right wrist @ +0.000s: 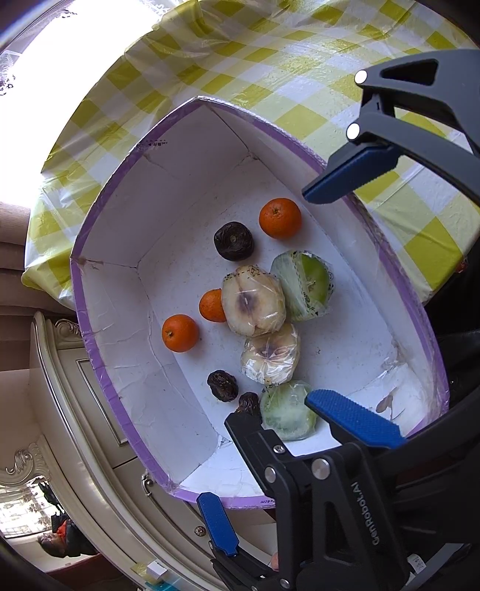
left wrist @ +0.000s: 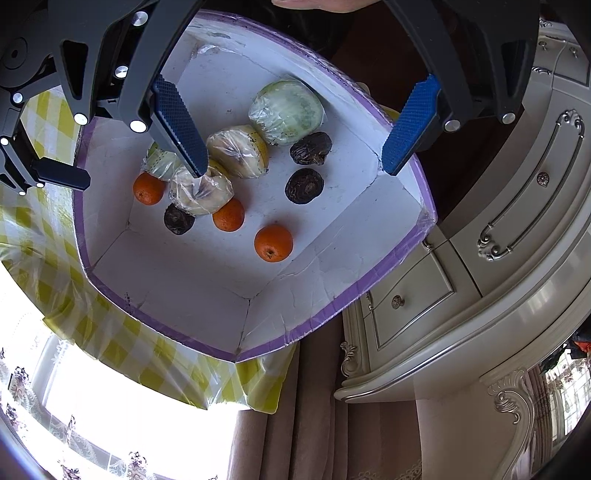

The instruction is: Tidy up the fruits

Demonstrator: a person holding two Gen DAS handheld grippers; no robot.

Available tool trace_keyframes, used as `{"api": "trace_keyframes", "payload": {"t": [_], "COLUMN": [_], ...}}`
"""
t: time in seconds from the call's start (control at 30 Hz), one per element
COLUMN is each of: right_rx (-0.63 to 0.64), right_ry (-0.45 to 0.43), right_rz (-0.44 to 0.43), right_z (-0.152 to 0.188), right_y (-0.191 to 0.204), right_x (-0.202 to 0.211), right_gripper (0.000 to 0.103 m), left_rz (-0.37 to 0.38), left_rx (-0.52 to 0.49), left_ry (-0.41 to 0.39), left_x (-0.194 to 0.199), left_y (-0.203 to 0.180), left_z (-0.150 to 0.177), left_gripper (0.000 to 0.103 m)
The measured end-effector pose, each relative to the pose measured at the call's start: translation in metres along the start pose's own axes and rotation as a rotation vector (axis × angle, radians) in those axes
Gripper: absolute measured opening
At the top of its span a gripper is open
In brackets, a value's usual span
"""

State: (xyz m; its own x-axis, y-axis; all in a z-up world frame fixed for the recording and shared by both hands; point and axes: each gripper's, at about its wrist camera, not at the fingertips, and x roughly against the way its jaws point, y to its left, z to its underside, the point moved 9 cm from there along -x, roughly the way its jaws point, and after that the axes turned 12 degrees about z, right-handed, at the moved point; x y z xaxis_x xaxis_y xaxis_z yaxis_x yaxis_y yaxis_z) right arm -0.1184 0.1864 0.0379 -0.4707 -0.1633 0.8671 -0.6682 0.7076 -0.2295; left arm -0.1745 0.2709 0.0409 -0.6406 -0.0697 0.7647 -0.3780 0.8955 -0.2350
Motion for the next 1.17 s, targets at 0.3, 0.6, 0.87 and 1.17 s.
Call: {"api": "trace_keyframes", "payload": {"t": [0.3,0.6,0.87,1.17], "right_rx": [0.002,0.002,0.008,-0.001], "right_ry": [0.001,0.001,-0.006,-0.020], "right_rz": [0.000,0.002,0.004,-0.023], "right_z": [-0.0009,-0.0017,-0.0016,-0.0018], "right_y": [0.0027,0.0039,0.0053,0.0066], "right_x": [-0.0008,-0.0016,-0.0026,-0.0015], "right_gripper": [0.101,0.101,0.101,0.101], "left_rz": [-0.002,-0.009,-0.087,-0.133], "left_rx": [0.001,0.008,-0.005,-0.002], "left_ry": [0.001,0.008,-0.017,0.020], "left_x": [-0.0009,-0.0035,-0.0043,-0.0052], "left_y": [0.0007,0.0036,0.0061,0.0061], "left_z": [0.0003,0.0026,0.0012,0.0000], "left_gripper": [0.092,0.092,0.092,0.092]}}
